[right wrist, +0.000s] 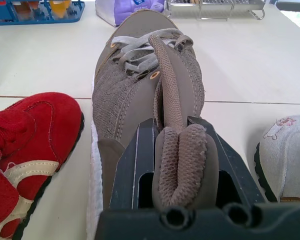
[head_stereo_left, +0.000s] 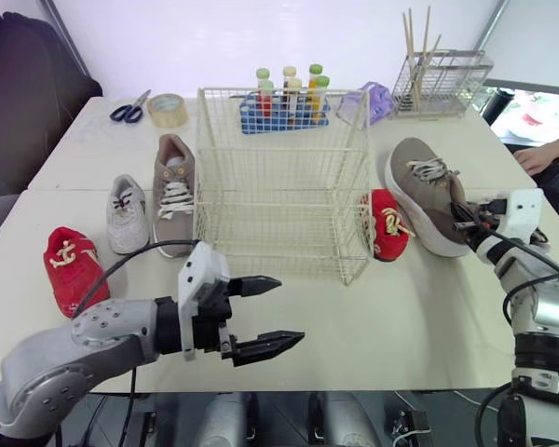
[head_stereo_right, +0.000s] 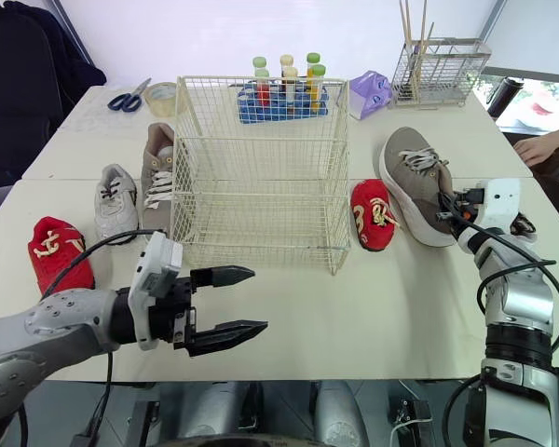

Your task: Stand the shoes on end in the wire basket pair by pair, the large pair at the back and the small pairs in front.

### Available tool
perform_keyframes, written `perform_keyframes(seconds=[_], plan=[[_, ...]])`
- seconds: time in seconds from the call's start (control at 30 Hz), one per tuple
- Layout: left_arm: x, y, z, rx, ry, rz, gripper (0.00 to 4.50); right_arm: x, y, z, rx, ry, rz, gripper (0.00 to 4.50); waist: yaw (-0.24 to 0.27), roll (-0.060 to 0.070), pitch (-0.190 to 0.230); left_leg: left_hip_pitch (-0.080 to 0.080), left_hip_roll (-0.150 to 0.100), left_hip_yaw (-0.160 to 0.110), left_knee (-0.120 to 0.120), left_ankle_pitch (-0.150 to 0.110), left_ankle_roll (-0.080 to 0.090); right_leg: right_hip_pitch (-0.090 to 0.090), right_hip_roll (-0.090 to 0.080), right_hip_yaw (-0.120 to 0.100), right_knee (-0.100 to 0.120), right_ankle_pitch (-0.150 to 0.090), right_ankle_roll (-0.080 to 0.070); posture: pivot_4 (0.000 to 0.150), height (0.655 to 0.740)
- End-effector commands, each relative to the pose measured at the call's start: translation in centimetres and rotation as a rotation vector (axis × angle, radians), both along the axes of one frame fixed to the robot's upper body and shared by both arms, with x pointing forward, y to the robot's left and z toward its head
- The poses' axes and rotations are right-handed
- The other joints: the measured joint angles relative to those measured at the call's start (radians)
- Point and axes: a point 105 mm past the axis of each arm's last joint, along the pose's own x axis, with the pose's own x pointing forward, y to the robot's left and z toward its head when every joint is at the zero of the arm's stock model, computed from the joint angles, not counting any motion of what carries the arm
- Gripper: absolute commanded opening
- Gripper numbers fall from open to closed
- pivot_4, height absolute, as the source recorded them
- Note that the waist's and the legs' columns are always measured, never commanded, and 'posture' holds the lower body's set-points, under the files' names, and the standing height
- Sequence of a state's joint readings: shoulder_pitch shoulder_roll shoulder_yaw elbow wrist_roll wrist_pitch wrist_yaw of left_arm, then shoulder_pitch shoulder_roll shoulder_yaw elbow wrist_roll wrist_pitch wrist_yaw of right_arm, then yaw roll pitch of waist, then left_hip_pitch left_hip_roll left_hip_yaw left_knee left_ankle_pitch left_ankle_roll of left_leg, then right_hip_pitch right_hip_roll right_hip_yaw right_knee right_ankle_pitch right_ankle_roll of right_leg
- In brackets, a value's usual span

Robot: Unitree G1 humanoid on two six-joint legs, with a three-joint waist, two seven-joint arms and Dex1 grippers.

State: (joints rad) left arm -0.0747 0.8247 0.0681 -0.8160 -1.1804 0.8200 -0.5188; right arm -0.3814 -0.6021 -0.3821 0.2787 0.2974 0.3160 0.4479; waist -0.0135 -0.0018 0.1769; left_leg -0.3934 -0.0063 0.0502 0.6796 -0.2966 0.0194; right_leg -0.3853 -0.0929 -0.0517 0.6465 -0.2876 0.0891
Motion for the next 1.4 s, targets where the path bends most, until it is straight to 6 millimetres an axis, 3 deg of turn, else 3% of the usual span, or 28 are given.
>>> perform_keyframes(seconds=[0.03, 0.1, 0.2, 0.33, 0.43, 0.5, 0.57, 0.67, 0.77, 1.07, 1.2, 1.3, 1.4], plan=[[0.5, 1.0, 2.0, -0.04, -0.043, 0.003, 4.5, 0.2, -1.5, 7.6, -0.011, -0.231, -0.015, 0.33, 0.0, 0.007, 0.004, -0.001, 0.0, 0.001, 0.0, 0.0, 0.0, -0.001, -0.001, 0.0, 0.0, 0.0, -0.001, 0.15, 0.74], [0.8, 1.6, 3.0, -0.051, -0.048, -0.003, 4.5, 0.2, -1.7, 12.1, -0.006, -0.35, -0.003, 0.33, 0.0, 0.013, 0.008, -0.005, -0.001, 0.001, 0.001, 0.001, -0.001, -0.006, -0.002, 0.0, 0.001, 0.001, 0.0, 0.15, 0.74], [1.1, 2.0, 3.9, -0.059, -0.05, -0.012, 4.5, 0.0, -0.9, 16.6, 0.001, -0.47, 0.038, 0.33, 0.001, 0.016, 0.008, -0.016, -0.002, 0.002, 0.002, 0.002, -0.002, -0.017, -0.001, 0.0, 0.003, 0.002, 0.002, 0.15, 0.74], [1.3, 2.4, 5.2, -0.076, -0.045, -0.016, 4.5, -1.0, 2.0, 24.6, -0.087, -0.66, 0.195, 0.33, -0.002, 0.016, 0.009, -0.017, -0.001, 0.002, 0.0, 0.002, -0.003, -0.019, 0.001, -0.001, 0.003, 0.001, 0.002, 0.15, 0.74], [1.3, 3.1, 5.7, -0.079, -0.025, -0.005, 4.5, -2.4, 4.4, 30.3, -0.033, -0.784, 0.357, 0.33, -0.005, 0.017, 0.011, -0.017, -0.001, 0.002, 0.001, 0.002, -0.002, -0.019, 0.001, 0.0, 0.002, 0.001, 0.002, 0.15, 0.74], [1.2, 3.5, 6.3, -0.093, -0.012, 0.01, 4.5, -4.6, 7.7, 34.1, 0.04, -0.835, 0.655, 0.33, -0.004, 0.018, 0.014, -0.017, -0.001, 0.002, 0.001, 0.002, -0.002, -0.019, 0.001, 0.0, 0.003, 0.001, 0.002, 0.15, 0.74], [0.8, 4.3, 7.1, -0.1, 0.002, 0.025, 4.5, -7.9, 11.8, 35.8, -0.014, -0.814, 1.035, 0.33, -0.004, 0.019, 0.015, -0.018, 0.0, 0.002, 0.0, 0.002, -0.002, -0.021, 0.0, 0.0, 0.003, 0.001, 0.002, 0.15, 0.74], [0.5, 5.6, 7.8, -0.102, 0.01, 0.089, 4.5, -10.8, 15.4, 34.4, -0.192, -0.694, 1.402, 0.33, -0.002, 0.015, 0.013, -0.018, 0.0, 0.0, -0.004, 0.001, -0.001, -0.022, 0.0, -0.001, 0.001, 0.001, 0.002, 0.15, 0.74], [-0.1, 7.3, 8.2, -0.09, 0.017, 0.171, 4.5, -12.0, 17.4, 31.8, -0.365, -0.593, 1.598, 0.33, -0.005, 0.011, 0.012, -0.018, -0.001, -0.001, -0.004, -0.003, 0.006, -0.02, -0.002, -0.001, 0.0, 0.001, 0.002, 0.15, 0.74], [-2.8, 14.8, 11.4, -0.105, -0.02, 0.45, 4.5, -11.3, 21.0, 26.4, -0.749, -0.465, 1.729, 0.33, -0.008, 0.012, 0.014, -0.021, -0.007, 0.002, -0.001, -0.002, 0.003, -0.026, -0.008, -0.002, 0.003, 0.001, 0.002, 0.15, 0.74], [-2.8, 18.6, 15.2, -0.157, -0.114, 0.539, 4.5, -10.9, 21.9, 25.2, -0.973, -0.467, 1.728, 0.33, -0.007, 0.012, 0.014, -0.023, -0.006, 0.002, 0.0, -0.001, 0.002, -0.029, -0.007, -0.003, 0.004, 0.001, 0.002, 0.15, 0.74], [-2.6, 18.5, 15.5, -0.146, -0.082, 0.483, 4.5, -11.9, 22.4, 25.1, -1.023, -0.516, 1.78, 0.33, -0.005, 0.012, 0.014, -0.025, -0.006, 0.003, 0.001, -0.001, 0.002, -0.033, -0.006, -0.003, 0.004, 0.001, 0.002, 0.15, 0.74], [-2.4, 15.3, 14.7, -0.114, 0.007, 0.283, 4.5, -12.5, 22.6, 24.4, -1.069, -0.521, 1.819, 0.33, -0.003, 0.008, 0.014, -0.032, -0.006, 0.003, 0.003, -0.001, 0.002, -0.035, -0.006, -0.003, 0.005, 0.001, 0.003, 0.15, 0.74]])
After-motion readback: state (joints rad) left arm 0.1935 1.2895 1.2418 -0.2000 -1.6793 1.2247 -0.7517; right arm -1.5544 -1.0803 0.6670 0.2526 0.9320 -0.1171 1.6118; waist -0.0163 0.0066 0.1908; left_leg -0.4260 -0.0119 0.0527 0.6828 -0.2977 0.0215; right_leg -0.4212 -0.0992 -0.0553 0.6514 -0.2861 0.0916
